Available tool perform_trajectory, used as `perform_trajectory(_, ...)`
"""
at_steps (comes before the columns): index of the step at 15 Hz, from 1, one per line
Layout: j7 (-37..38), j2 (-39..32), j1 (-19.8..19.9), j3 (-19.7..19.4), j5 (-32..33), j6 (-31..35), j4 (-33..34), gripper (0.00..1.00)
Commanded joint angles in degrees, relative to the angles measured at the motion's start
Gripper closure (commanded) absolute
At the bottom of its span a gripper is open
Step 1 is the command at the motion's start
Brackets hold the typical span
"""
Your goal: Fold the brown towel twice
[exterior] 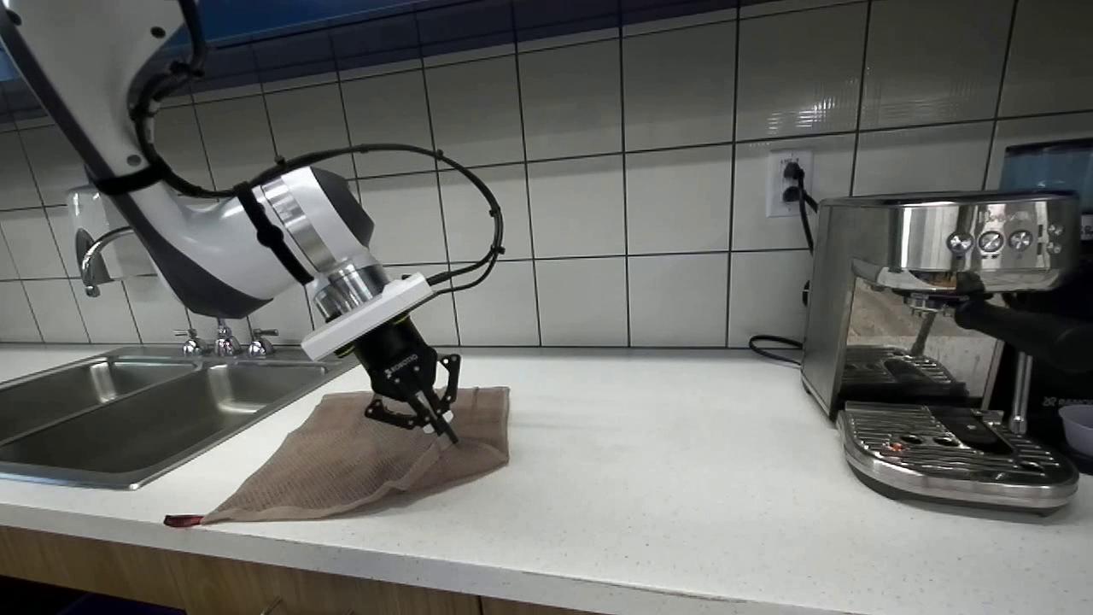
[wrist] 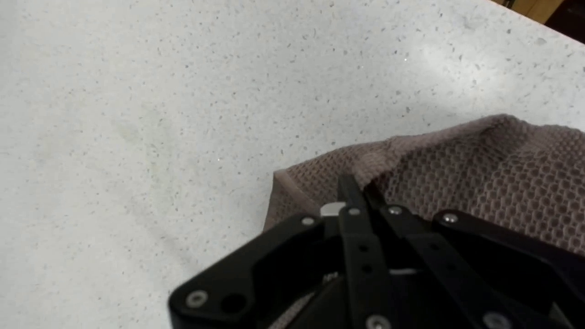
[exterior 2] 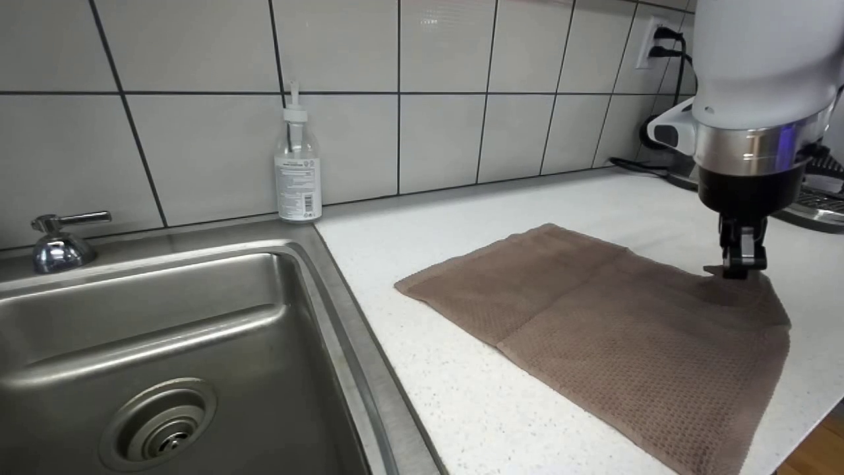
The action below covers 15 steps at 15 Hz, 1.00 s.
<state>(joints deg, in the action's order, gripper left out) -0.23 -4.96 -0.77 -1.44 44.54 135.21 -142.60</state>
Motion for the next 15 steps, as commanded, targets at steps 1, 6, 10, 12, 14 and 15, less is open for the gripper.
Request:
perform_trajectory(1, -3.1, 4.1, 0.5, 0.3, -1.6, -0.4, -0.5, 0.99)
perform_trajectory(6, -5.1, 6.9, 0.4, 0.5, -5.4, -0.7, -0.1, 0.99)
perform_trajectory(10, -7.1, 8.8, 0.0, 0.8, -8.8, -0.8, 0.4, 0.99)
perform_trajectory(12, -7.8, 9.5, -0.2, 1.1, -9.9, -0.9, 0.7, 0.99)
perform_trajectory(14, -8.4, 10.1, -0.5, 1.4, -11.0, -1.0, 1.1, 0.99)
perform_trajectory(15, -9.1, 10.3, -0.7, 1.6, -11.9, -1.3, 1.5, 0.99)
